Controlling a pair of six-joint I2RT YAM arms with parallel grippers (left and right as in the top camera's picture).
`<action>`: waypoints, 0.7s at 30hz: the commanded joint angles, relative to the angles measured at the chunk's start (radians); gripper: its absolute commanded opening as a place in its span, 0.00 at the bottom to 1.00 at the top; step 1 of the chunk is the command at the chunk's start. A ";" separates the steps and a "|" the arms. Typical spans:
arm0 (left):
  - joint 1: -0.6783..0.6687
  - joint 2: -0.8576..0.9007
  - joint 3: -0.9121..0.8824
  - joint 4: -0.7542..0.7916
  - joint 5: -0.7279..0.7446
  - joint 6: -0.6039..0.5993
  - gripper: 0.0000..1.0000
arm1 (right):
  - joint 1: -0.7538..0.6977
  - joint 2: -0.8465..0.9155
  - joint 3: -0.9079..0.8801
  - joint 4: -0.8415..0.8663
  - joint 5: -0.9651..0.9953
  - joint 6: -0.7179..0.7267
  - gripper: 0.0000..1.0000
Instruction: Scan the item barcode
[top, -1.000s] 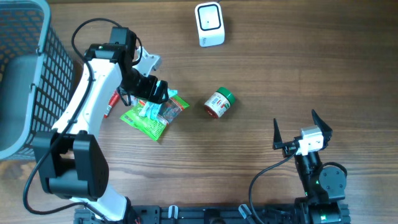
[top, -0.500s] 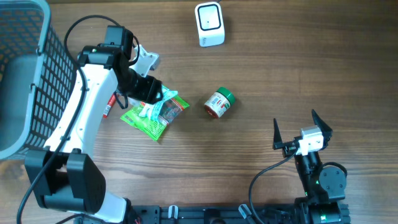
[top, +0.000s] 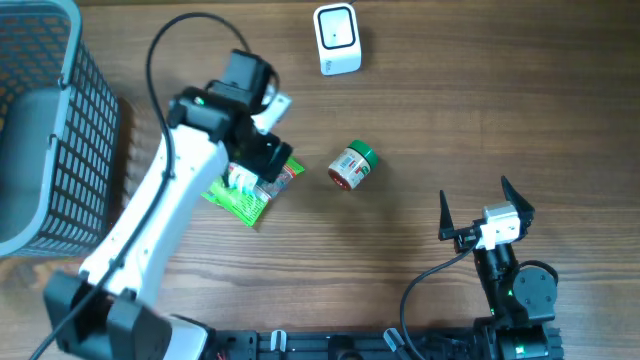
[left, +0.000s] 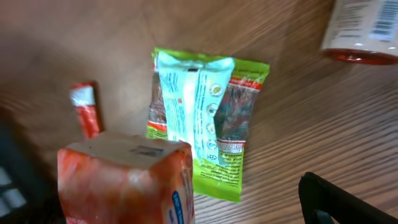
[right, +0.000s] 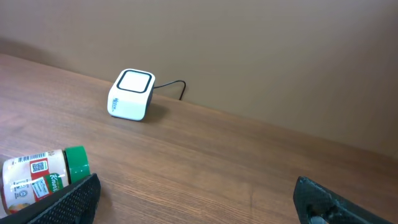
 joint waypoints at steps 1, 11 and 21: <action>-0.065 -0.034 0.019 0.049 -0.206 -0.025 1.00 | -0.004 0.001 -0.001 0.002 0.016 -0.010 1.00; -0.070 -0.034 0.019 0.066 -0.218 -0.026 1.00 | -0.004 0.001 -0.001 0.002 0.016 -0.010 1.00; -0.070 -0.034 0.019 0.066 -0.218 -0.026 1.00 | -0.004 0.001 -0.001 0.018 -0.158 0.095 1.00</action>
